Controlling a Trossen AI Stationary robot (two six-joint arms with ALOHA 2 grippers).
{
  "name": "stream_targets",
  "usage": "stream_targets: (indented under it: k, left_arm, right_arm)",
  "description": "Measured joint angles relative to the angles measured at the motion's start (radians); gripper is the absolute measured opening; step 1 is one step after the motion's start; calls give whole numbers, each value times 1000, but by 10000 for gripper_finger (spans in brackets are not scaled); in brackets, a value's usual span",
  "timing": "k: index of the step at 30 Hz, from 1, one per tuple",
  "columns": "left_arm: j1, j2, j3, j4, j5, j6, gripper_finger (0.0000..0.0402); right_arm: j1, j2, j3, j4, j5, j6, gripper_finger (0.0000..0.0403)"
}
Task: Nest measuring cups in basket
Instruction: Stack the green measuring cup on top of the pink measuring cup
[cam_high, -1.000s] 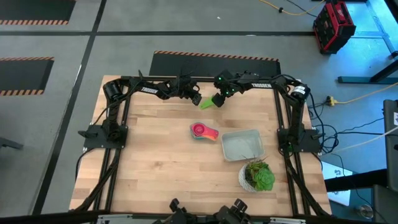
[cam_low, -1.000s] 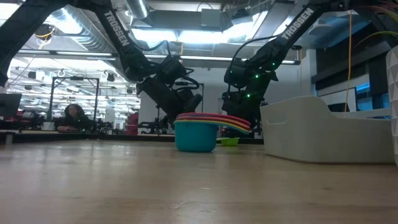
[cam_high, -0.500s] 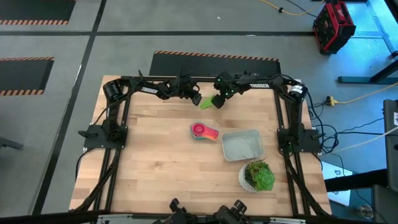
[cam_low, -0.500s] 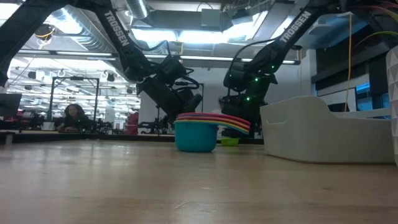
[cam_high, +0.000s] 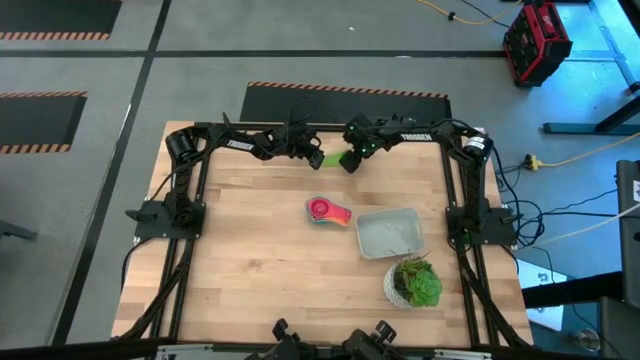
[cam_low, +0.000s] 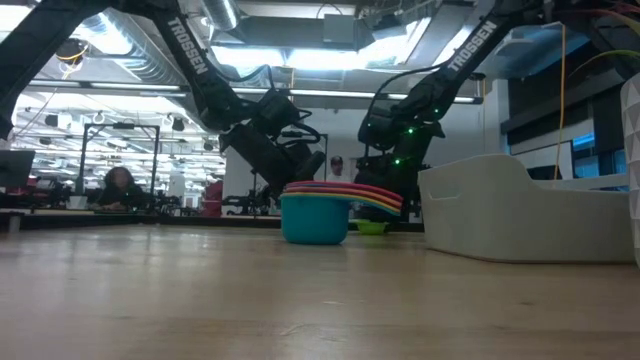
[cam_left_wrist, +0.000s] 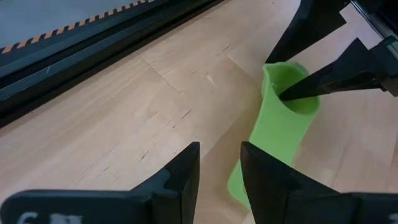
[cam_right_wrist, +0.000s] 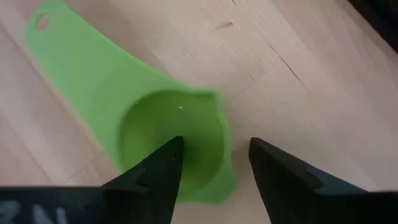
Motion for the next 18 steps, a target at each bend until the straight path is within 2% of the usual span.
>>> stream_targets:
  k: [6,9,13,18]
  left_arm:
    - [0,0,0,18,5,1,110]
    - [4,-14,0,29,40,5,110]
    - [16,-65,0,5,98,82,110]
    - [20,-172,0,-86,120,162,110]
  right_arm:
    - [-1,1,0,6,0,-4,122]
    - [-1,2,0,12,-11,-6,88]
    - [0,1,2,12,-17,-44,47]
    - [0,2,18,-5,-25,-57,38]
